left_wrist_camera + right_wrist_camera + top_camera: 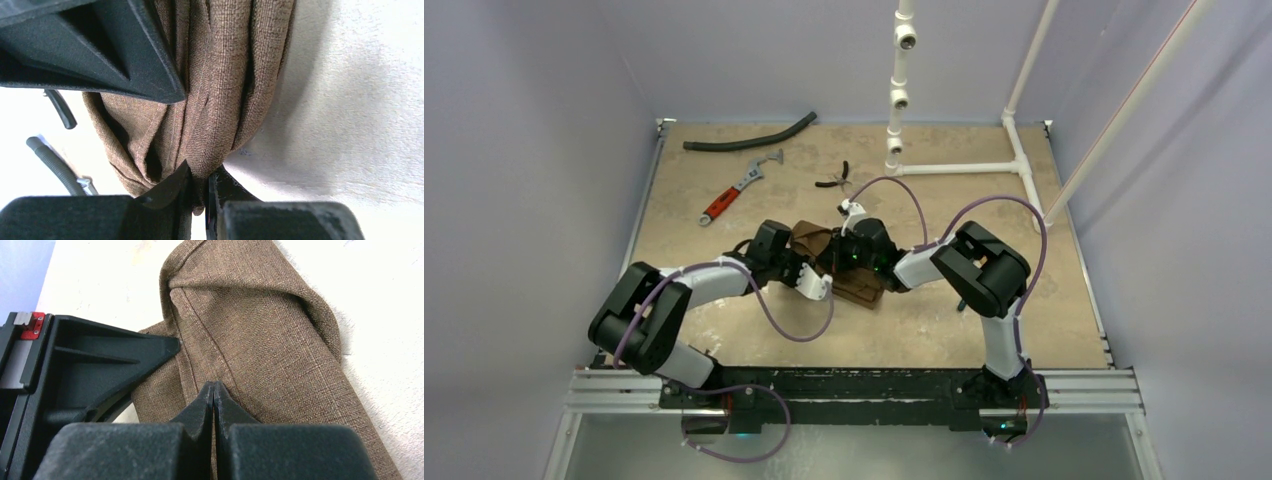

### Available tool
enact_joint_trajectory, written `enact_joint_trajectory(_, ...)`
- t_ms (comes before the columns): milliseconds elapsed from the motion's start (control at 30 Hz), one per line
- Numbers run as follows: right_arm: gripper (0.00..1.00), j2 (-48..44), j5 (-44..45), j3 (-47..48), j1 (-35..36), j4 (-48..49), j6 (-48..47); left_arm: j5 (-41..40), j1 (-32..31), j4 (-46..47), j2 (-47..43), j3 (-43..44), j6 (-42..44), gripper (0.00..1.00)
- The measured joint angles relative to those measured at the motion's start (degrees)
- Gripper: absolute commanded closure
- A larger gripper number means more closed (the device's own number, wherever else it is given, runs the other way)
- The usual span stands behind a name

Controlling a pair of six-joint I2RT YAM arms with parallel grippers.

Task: Fold the napkin into a case and place the utensils inside
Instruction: Pick up the 2/3-rectangle-folded napkin at the center of the board.

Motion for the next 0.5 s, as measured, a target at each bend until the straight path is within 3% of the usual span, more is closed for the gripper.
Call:
enact_joint_trajectory(133, 0.96, 0.0, -1.4, -1.1, -0.1, 1.9, -0.5, 1.2, 0.0, -4.2, 0.5, 2.1, -2.3, 1.00)
enact_joint_trajectory(267, 0.73, -1.3, -3.3, -3.4, -0.3, 3.5, -0.9, 2.5, 0.1, -9.0, 0.8, 4.3, -3.3, 1.00)
enact_joint_trajectory(500, 0.57, -12.1, -4.8, -10.8, -0.4, 5.0, -1.7, 3.5, 0.1, -12.2, 0.8, 5.3, -3.2, 1.00)
